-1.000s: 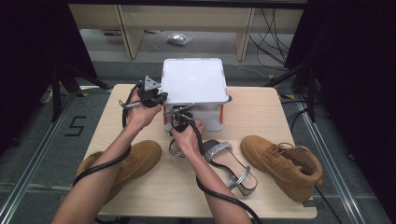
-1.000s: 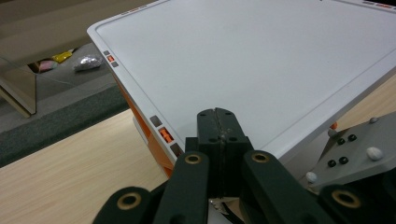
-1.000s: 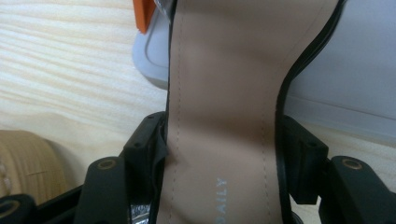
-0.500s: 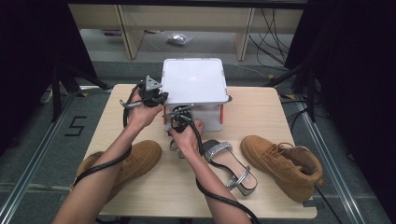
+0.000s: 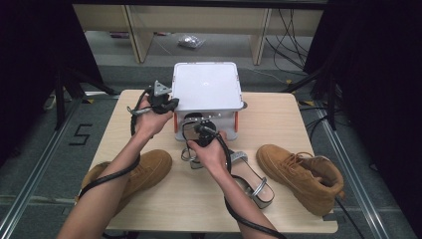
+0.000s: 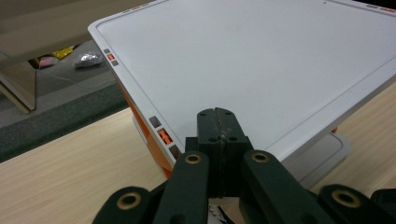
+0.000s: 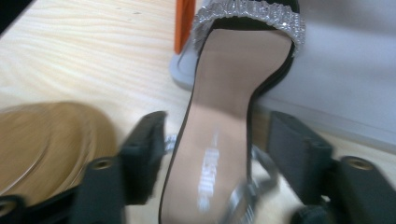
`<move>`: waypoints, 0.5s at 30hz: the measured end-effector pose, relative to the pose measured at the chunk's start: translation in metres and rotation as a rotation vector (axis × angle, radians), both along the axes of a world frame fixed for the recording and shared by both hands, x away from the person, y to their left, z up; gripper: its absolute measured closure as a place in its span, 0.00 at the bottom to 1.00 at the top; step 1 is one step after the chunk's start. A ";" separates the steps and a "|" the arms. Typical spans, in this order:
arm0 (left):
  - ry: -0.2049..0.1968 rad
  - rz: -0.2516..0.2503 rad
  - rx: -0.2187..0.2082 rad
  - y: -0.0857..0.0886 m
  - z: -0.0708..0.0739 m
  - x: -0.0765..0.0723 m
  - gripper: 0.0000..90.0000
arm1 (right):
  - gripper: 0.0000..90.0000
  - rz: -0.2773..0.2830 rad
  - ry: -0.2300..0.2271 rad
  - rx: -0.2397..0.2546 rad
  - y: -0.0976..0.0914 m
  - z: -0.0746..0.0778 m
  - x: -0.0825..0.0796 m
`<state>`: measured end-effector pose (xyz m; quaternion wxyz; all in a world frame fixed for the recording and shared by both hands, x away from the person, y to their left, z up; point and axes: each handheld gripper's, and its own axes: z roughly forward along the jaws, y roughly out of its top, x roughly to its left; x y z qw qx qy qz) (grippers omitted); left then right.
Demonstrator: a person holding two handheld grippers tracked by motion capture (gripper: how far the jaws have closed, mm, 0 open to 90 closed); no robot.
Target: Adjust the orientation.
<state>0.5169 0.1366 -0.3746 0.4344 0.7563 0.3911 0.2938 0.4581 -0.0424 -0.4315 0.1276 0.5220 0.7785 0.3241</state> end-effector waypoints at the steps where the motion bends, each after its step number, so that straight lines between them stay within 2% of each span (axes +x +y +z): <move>1: -0.003 0.000 0.018 0.000 0.000 0.000 1.00 | 0.56 0.014 -0.001 -0.001 -0.004 0.004 -0.004; 4: -0.012 -0.001 0.015 -0.003 -0.001 0.000 1.00 | 0.71 0.052 0.020 -0.016 -0.014 0.012 -0.016; 5: 0.011 0.012 0.015 -0.004 -0.001 -0.002 1.00 | 0.76 0.071 0.014 -0.027 -0.017 0.013 -0.018; 6: 0.004 0.011 0.011 -0.005 -0.002 -0.002 1.00 | 0.80 0.073 0.028 -0.027 -0.019 0.015 -0.022; 7: -0.004 0.000 0.016 -0.005 -0.002 -0.001 1.00 | 0.85 0.094 0.023 -0.037 -0.022 0.016 -0.024; 8: -0.004 -0.002 0.018 -0.005 -0.001 -0.001 1.00 | 0.89 0.117 0.027 -0.024 -0.024 0.016 -0.028; 9: -0.004 -0.003 0.018 -0.004 -0.001 -0.001 1.00 | 0.93 0.122 0.043 -0.020 -0.025 0.016 -0.032; 10: 0.007 0.010 0.017 -0.004 -0.001 -0.002 1.00 | 0.98 0.149 0.056 -0.034 -0.027 0.013 -0.039; 13: -0.002 -0.002 0.019 -0.004 -0.001 -0.001 1.00 | 1.00 0.156 0.057 -0.046 -0.028 0.010 -0.044; 15: -0.005 -0.003 0.022 -0.005 -0.001 -0.001 1.00 | 1.00 0.160 0.080 -0.043 -0.028 0.005 -0.049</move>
